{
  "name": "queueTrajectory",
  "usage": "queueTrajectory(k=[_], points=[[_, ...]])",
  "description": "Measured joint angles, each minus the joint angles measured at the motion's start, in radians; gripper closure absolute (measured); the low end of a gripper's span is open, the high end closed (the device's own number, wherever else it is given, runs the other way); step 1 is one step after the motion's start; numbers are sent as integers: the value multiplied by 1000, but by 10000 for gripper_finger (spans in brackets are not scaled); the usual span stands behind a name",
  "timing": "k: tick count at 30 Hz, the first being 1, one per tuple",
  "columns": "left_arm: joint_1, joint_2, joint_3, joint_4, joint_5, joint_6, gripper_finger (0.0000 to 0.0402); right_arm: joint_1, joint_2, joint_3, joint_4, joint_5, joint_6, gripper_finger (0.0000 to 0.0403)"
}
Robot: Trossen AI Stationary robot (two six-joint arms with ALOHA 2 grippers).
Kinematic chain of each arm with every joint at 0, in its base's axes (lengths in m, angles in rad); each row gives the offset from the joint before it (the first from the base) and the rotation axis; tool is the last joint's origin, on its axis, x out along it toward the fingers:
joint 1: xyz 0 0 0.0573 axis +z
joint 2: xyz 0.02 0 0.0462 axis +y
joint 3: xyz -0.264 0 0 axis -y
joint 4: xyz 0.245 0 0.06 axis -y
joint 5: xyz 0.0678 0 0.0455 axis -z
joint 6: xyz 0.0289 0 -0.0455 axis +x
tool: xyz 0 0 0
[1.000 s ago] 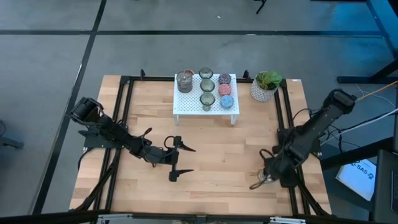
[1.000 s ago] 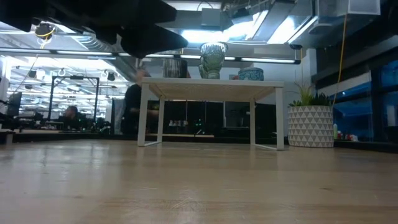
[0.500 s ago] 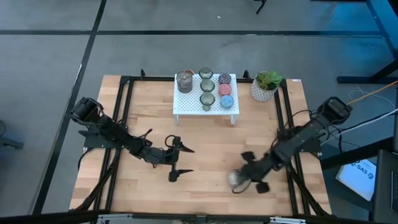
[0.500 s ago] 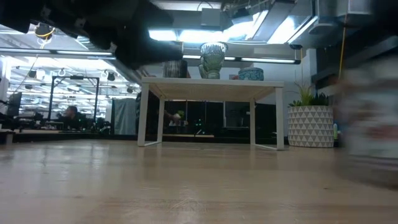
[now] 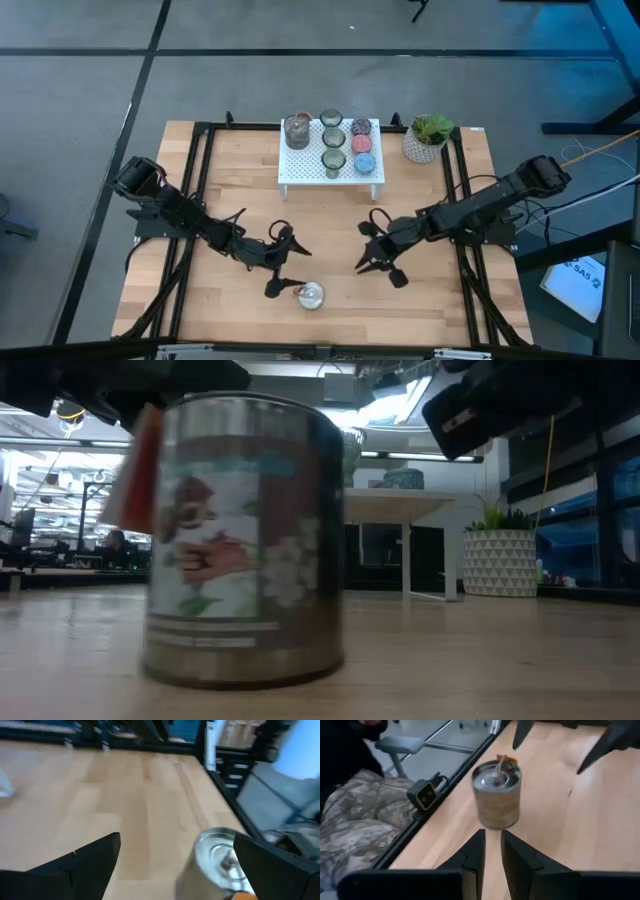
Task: Pick & Place candle stick holders
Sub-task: Put the silver scented candle on the shelf aligned with the other silver scented candle
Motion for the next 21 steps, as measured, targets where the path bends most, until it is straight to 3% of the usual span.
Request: queueTrajectory(k=[5,9,12,16,21], points=[[15,0,101,-134,179,-52,16,-4,-66,0,-59,-17,-22,340],[-3,0,250,-463,193,-30,16,20,-138,-20,-58,-4,-61,340],[-16,0,330,-662,172,-61,16,61,-218,-104,-16,109,-65,340],[-38,0,367,-710,169,-87,16,90,-349,-266,141,205,-58,340],[-61,0,380,-713,197,-157,16,51,-506,-422,178,131,-92,340]])
